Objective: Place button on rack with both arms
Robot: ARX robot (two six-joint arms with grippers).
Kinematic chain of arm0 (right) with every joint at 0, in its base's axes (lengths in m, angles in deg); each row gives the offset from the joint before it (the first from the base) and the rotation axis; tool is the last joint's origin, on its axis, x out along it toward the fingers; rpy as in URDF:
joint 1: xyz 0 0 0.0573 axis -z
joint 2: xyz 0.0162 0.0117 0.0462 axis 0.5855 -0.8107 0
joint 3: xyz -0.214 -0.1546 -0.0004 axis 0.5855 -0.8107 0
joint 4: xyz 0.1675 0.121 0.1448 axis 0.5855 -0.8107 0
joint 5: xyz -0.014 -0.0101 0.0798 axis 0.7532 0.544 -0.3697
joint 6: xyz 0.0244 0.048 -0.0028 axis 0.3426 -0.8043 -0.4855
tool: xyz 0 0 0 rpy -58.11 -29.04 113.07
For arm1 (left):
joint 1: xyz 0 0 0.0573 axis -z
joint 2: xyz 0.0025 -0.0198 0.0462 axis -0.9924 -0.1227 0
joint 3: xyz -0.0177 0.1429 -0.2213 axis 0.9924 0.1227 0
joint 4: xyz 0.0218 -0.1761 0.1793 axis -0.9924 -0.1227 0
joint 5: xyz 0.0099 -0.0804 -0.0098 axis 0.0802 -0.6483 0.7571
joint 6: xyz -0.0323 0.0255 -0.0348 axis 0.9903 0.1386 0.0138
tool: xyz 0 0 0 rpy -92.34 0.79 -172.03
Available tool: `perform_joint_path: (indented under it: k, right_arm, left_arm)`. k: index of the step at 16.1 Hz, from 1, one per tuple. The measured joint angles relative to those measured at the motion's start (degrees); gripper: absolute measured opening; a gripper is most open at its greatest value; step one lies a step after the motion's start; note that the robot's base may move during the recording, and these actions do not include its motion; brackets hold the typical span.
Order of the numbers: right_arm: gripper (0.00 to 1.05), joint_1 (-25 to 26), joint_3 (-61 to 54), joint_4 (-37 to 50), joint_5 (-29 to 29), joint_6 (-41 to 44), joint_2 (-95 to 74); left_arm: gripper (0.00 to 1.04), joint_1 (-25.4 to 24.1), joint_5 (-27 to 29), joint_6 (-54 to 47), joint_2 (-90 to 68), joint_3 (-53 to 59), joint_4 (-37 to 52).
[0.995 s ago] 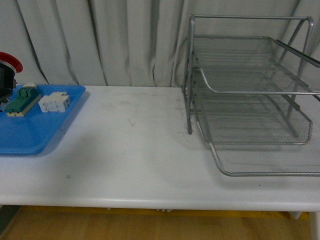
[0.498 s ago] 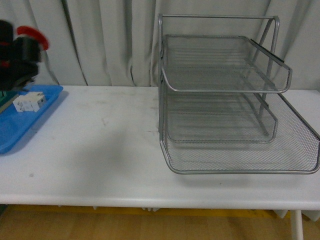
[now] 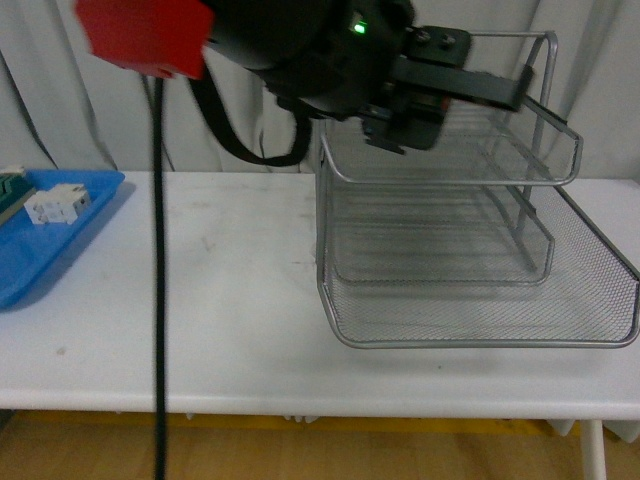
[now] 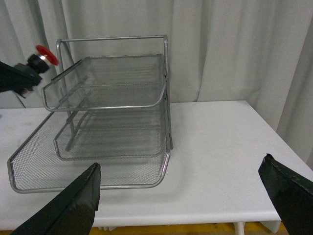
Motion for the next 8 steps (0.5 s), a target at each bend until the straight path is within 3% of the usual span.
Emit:
perform_joint_path:
  k: [3, 8]
  right_arm:
    - [0.98, 0.0, 0.0, 0.0, 0.0, 0.0, 0.0]
    - [0.98, 0.0, 0.0, 0.0, 0.0, 0.0, 0.0]
  left_arm:
    - [0.36, 3.6, -3.9, -3.5, -4.0, -4.7, -2.6]
    - [0.36, 4.3, -7.2, -10.4, -13.3, -12.2, -12.9]
